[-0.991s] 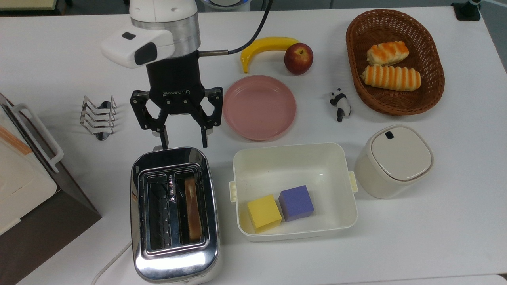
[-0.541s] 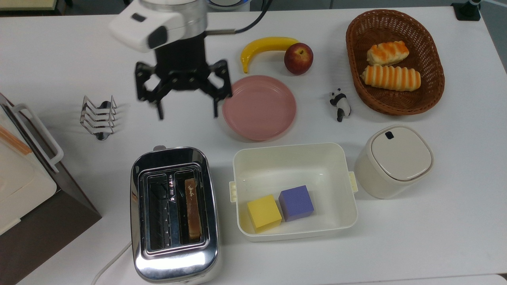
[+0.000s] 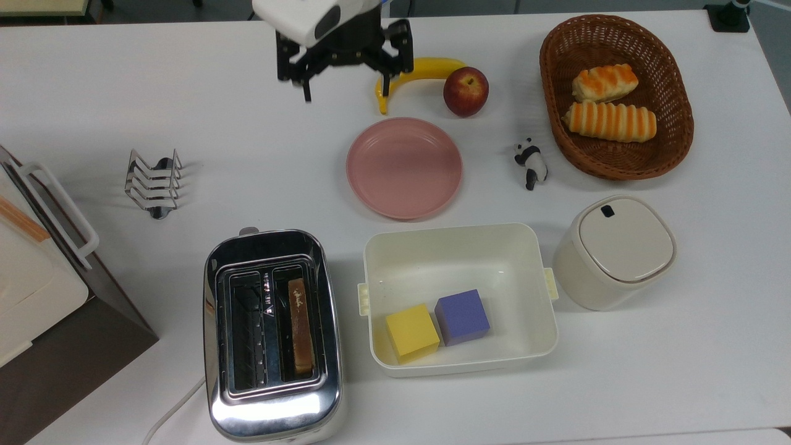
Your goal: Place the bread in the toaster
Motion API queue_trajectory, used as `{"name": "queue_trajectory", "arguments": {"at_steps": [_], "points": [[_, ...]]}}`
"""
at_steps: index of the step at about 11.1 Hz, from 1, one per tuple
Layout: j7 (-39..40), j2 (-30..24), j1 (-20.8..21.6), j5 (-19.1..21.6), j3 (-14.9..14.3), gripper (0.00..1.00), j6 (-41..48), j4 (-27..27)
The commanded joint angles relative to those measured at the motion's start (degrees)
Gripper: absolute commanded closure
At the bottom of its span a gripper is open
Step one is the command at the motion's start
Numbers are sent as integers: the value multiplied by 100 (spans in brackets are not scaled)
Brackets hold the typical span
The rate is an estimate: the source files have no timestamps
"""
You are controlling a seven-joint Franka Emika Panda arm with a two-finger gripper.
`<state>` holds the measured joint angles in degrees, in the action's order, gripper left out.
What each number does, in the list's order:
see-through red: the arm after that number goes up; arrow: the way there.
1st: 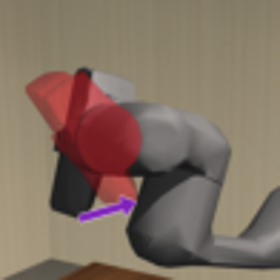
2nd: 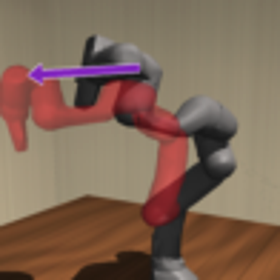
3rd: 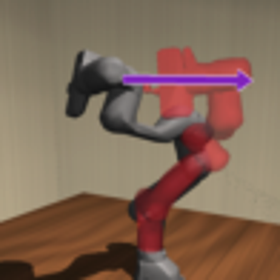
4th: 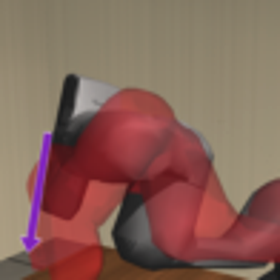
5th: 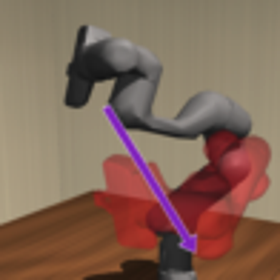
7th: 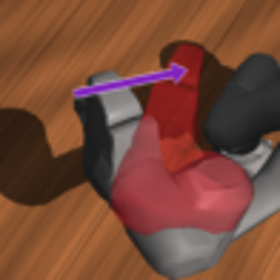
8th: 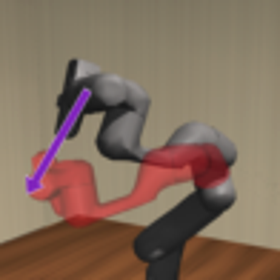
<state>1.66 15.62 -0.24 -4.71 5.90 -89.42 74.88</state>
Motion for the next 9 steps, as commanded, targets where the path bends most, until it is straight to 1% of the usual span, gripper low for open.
{"name": "queue_trajectory", "arguments": {"at_steps": [1, 3, 6, 9], "points": [[-174, -446, 16, -47, -107, 0, 459, 457], [-454, -534, -2, -39, -124, 0, 452, 466], [-386, -727, -221, -47, -116, 0, 399, 562], [-228, -973, -248, -30, -115, 0, 232, 869]]}}
